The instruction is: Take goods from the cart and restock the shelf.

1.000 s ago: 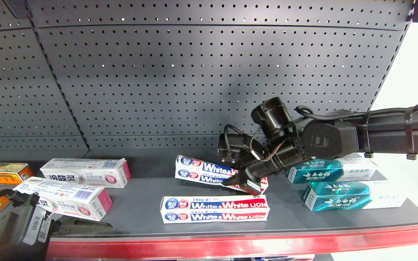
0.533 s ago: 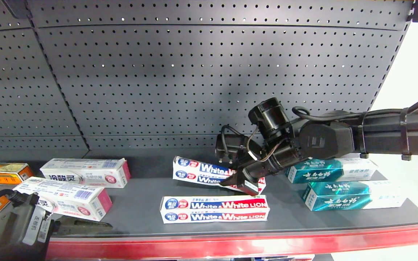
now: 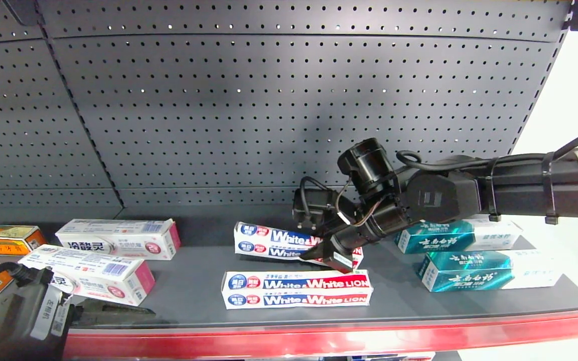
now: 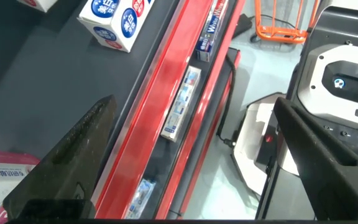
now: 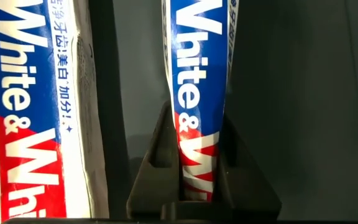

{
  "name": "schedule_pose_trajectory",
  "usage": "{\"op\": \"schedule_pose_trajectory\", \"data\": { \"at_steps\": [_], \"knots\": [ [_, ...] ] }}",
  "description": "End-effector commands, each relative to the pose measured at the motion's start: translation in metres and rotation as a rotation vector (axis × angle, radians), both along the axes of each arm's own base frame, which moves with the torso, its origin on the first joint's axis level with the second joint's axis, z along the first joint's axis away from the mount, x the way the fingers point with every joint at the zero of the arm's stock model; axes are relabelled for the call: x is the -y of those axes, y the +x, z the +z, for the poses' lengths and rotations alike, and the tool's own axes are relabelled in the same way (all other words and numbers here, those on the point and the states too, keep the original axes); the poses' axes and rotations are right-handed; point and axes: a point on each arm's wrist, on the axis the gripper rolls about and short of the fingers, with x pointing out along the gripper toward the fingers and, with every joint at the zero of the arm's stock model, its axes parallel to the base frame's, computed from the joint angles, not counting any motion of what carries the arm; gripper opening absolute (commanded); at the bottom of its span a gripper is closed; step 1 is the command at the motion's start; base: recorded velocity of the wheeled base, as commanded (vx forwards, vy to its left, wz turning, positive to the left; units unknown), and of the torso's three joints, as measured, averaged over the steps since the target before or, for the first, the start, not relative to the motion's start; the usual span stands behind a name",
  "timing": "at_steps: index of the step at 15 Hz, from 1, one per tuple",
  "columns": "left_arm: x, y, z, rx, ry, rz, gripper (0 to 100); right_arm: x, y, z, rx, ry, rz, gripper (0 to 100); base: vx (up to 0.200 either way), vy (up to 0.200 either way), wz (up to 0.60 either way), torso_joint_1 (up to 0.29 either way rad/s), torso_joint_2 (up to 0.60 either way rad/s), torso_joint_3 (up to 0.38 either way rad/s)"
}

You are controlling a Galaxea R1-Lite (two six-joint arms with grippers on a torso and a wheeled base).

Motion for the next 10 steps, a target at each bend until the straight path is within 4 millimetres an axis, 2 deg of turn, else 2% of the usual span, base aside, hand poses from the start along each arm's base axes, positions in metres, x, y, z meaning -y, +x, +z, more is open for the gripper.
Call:
{"op": "schedule_pose_trajectory", "data": {
  "at_steps": [1,5,6,10],
  "knots": [
    [0.0000,-0.0002,-0.0003,-0.002,-0.001,0.001,100,-0.0008,0.0001,-0.0024,-0.005,-0.004,0.002,0,0.000,0.000,0.00,0.000,0.00,0.000],
    [0.0000,-0.0003,-0.0007,-0.004,0.000,0.001,100,-0.0004,0.0006,-0.0021,-0.002,-0.002,0.003,0,0.000,0.000,0.00,0.000,0.00,0.000],
    [-0.0001,-0.0007,-0.0015,-0.006,0.000,0.000,100,-0.0010,0.0014,-0.0039,-0.005,-0.004,0.003,100,0.000,0.000,0.00,0.000,0.00,0.000],
    [-0.0005,-0.0057,-0.0053,-0.014,0.001,0.001,100,-0.0010,0.0023,-0.0048,-0.007,-0.004,0.000,100,0.000,0.000,0.00,0.000,0.00,0.000]
  ]
}}
